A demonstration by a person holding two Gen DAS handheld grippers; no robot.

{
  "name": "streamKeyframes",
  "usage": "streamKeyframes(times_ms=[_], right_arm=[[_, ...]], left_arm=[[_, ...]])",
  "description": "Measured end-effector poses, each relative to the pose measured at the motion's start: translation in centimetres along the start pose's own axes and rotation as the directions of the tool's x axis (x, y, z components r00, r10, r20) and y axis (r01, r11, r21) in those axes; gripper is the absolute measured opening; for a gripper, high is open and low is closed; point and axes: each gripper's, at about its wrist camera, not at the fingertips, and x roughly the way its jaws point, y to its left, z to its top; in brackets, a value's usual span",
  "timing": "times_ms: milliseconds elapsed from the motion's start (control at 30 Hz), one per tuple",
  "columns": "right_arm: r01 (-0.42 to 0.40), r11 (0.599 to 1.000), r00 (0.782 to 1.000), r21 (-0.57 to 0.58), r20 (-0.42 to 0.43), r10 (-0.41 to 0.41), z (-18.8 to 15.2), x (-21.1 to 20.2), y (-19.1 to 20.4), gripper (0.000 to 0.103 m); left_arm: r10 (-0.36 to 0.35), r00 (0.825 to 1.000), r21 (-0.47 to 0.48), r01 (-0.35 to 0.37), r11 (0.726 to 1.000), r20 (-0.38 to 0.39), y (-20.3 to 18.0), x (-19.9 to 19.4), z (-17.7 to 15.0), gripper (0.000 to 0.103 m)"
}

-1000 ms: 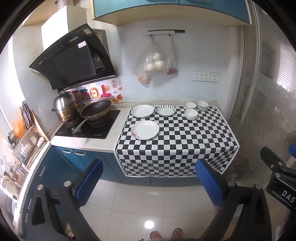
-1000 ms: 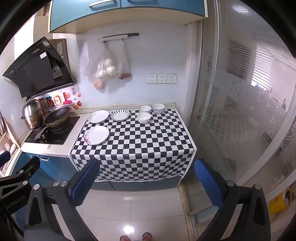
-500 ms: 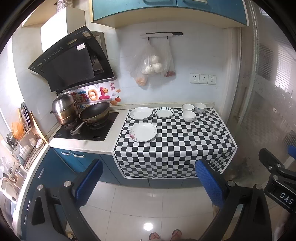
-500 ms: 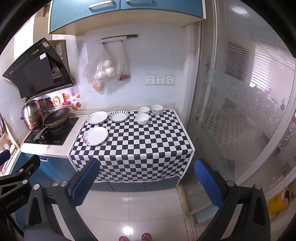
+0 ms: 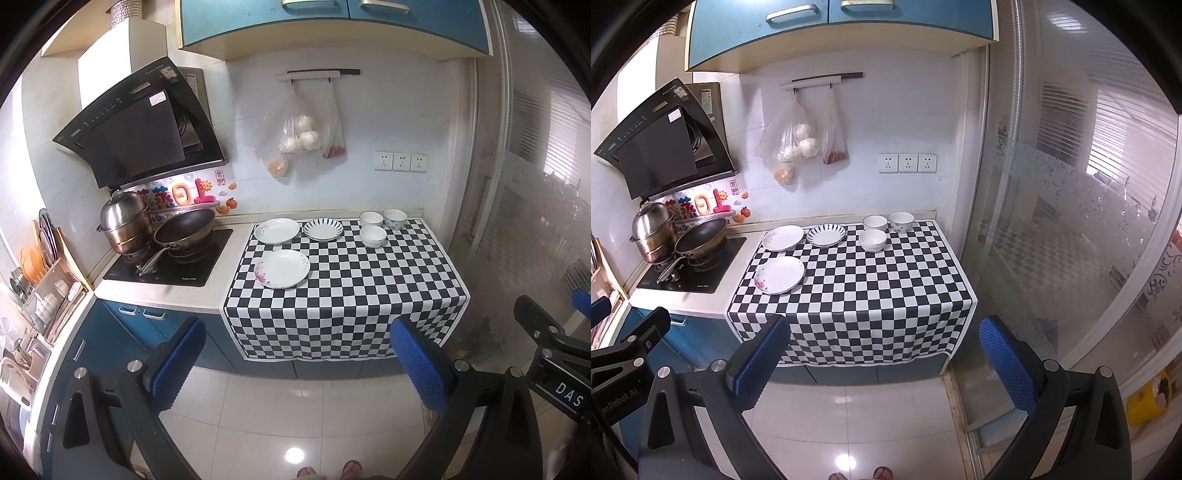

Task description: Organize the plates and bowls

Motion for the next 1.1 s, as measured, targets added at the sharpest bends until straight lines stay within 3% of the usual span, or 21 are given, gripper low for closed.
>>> streamKeyframes(times_ms=[1100], right_arm=[[0.012,1.0,1.0,0.001,-0.001,-0.012,0.1,0.7,1.3,0.103]], left_arm=[[-0.007,1.0,-0.002,0.007,1.0,-0.001,0.2,1.1,0.2,0.102]])
